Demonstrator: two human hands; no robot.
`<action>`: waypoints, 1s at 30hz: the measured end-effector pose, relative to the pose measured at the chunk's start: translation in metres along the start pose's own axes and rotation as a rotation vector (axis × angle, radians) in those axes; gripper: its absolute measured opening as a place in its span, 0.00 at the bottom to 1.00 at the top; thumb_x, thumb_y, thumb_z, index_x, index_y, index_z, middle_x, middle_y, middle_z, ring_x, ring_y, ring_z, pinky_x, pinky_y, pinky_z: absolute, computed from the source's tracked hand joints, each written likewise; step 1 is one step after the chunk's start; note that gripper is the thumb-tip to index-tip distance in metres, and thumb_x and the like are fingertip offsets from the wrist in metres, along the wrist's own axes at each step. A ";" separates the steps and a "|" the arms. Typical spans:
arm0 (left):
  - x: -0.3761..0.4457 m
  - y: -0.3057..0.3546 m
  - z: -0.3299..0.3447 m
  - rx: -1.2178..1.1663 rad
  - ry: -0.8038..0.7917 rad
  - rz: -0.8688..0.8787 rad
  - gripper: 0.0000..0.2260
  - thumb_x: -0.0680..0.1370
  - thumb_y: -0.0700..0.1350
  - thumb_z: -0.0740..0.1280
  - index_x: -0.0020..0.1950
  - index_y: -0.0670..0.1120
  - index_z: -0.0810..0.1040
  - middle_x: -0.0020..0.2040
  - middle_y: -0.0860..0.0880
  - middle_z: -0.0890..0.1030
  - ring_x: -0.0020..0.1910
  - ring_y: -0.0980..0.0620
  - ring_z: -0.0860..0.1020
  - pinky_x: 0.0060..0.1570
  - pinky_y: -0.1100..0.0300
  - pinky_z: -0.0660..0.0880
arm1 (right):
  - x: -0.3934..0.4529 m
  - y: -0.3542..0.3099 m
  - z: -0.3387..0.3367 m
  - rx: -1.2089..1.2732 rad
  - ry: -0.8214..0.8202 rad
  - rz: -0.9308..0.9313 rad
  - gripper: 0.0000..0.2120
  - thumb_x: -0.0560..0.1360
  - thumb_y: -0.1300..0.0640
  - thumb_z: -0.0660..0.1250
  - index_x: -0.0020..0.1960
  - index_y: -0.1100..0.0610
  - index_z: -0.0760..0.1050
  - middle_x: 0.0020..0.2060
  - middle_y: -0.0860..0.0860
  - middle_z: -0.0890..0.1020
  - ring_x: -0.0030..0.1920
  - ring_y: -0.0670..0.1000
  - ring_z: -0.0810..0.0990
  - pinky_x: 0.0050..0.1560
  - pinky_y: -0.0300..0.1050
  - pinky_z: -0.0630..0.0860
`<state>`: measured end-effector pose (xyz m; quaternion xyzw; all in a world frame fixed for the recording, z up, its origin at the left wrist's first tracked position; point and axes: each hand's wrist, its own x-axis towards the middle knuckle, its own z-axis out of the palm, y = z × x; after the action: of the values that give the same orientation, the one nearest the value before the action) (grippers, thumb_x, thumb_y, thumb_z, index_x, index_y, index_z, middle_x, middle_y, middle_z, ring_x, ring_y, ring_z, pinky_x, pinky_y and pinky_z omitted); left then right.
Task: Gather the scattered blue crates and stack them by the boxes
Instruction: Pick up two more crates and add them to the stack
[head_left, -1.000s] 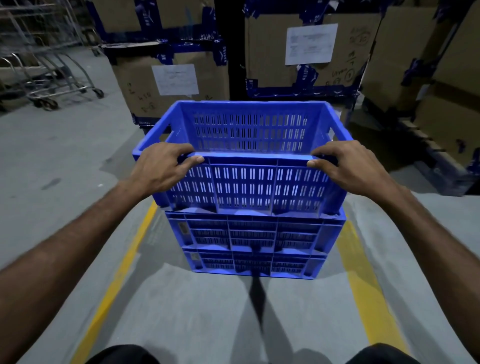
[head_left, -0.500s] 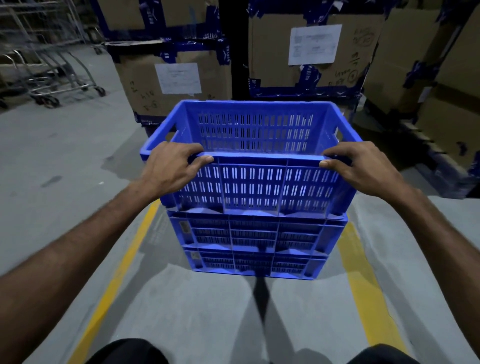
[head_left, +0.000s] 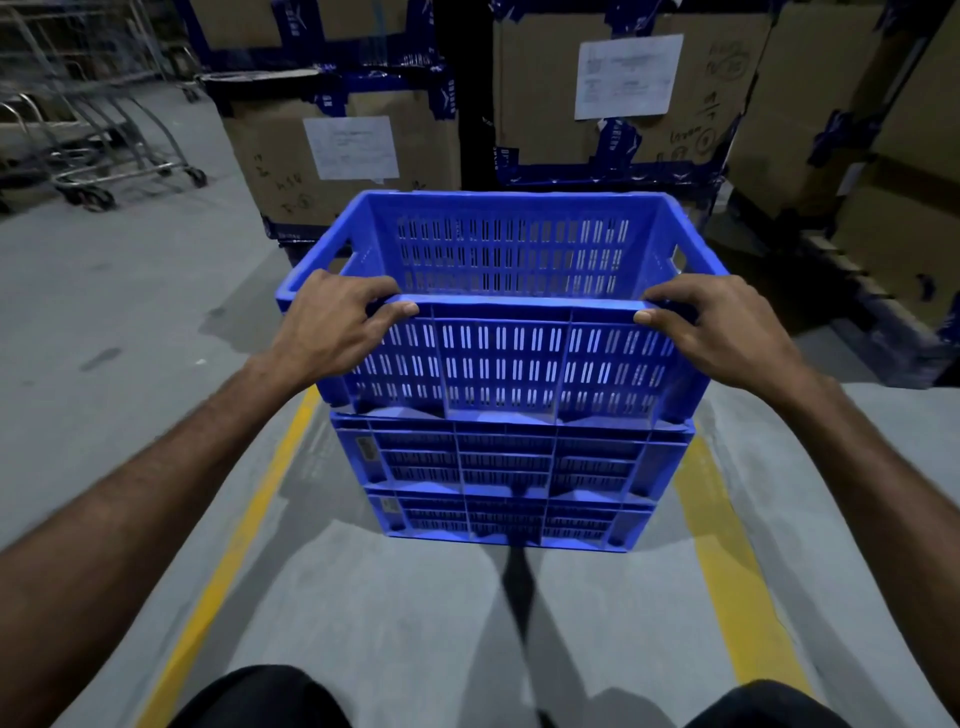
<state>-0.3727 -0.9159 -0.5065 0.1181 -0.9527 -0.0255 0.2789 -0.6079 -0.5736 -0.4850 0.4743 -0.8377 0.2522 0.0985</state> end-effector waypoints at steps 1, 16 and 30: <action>0.000 0.000 -0.001 0.001 -0.002 0.001 0.24 0.83 0.67 0.55 0.46 0.50 0.78 0.34 0.53 0.80 0.31 0.55 0.76 0.37 0.56 0.67 | 0.001 0.000 0.000 0.004 0.000 0.002 0.16 0.80 0.48 0.67 0.63 0.55 0.80 0.55 0.51 0.84 0.51 0.50 0.81 0.49 0.57 0.81; -0.005 0.005 -0.001 0.034 0.019 -0.035 0.21 0.84 0.63 0.58 0.43 0.50 0.78 0.32 0.52 0.78 0.30 0.54 0.75 0.34 0.56 0.63 | 0.004 0.004 -0.003 0.029 -0.051 0.002 0.15 0.80 0.49 0.68 0.63 0.56 0.80 0.55 0.52 0.84 0.50 0.51 0.80 0.48 0.54 0.80; -0.003 0.006 0.004 0.042 0.055 -0.020 0.24 0.84 0.65 0.55 0.43 0.49 0.77 0.31 0.52 0.77 0.30 0.51 0.74 0.48 0.51 0.66 | 0.006 0.012 -0.002 0.047 -0.037 0.010 0.16 0.79 0.49 0.69 0.64 0.56 0.80 0.56 0.52 0.84 0.52 0.50 0.80 0.49 0.55 0.80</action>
<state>-0.3738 -0.9092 -0.5110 0.1342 -0.9438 -0.0053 0.3021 -0.6210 -0.5725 -0.4849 0.4770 -0.8356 0.2633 0.0706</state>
